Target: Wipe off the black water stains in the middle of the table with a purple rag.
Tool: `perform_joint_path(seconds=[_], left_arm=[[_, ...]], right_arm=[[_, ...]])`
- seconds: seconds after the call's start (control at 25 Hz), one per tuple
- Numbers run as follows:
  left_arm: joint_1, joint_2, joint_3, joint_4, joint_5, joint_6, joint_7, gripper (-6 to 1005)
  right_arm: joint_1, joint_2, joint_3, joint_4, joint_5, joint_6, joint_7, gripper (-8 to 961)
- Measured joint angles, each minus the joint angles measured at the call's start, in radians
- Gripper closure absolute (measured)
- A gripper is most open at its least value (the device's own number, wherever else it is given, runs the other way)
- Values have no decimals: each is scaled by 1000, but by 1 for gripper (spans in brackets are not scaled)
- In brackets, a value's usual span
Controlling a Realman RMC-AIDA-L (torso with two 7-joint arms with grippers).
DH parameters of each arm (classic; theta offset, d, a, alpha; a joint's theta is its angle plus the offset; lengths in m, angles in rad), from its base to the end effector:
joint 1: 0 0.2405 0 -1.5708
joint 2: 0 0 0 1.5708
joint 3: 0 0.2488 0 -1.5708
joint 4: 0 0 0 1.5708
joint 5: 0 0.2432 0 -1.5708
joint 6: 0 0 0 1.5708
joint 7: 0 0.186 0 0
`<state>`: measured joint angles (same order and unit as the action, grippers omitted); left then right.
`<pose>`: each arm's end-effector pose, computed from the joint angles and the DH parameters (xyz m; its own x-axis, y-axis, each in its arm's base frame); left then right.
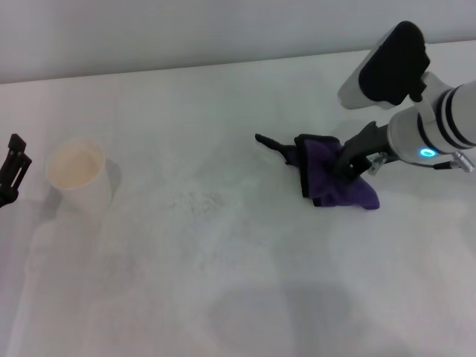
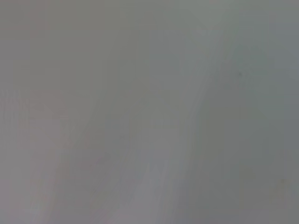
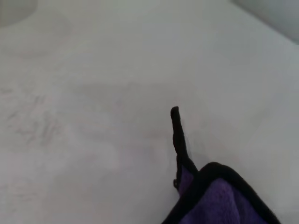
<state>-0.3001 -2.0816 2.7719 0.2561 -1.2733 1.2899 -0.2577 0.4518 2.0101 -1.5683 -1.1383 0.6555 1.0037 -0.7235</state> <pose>-0.3477 0.3218 -0.0621 0.5353 0.0080 0.8446 0.8361 -0.1471 -0.5285 0.2619 0.4157 -0.0605 0.8077 -0.5835 0.0845 -0.4422 -0.6943 -0.5678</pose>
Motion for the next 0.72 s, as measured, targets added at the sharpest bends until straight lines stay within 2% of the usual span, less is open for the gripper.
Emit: perform_joint_path(seconds=[0.2,0.44,0.6,0.72], left_arm=[[2,0,0,1,0,0,0,111],[5,0,0,3,1,1,0,111],[5,0,2,5,2,3,0,112],[6,0,2,7,5,7,0,112]], right_arm=[[-25,2,5,-33,2,-11,-29,776],[-70,-1,22,-125,30,-25,-51,530],[-105,-4,92,-169,194,-31,-146,367],[-126,-4,186,-151,439,-18,-301,237]])
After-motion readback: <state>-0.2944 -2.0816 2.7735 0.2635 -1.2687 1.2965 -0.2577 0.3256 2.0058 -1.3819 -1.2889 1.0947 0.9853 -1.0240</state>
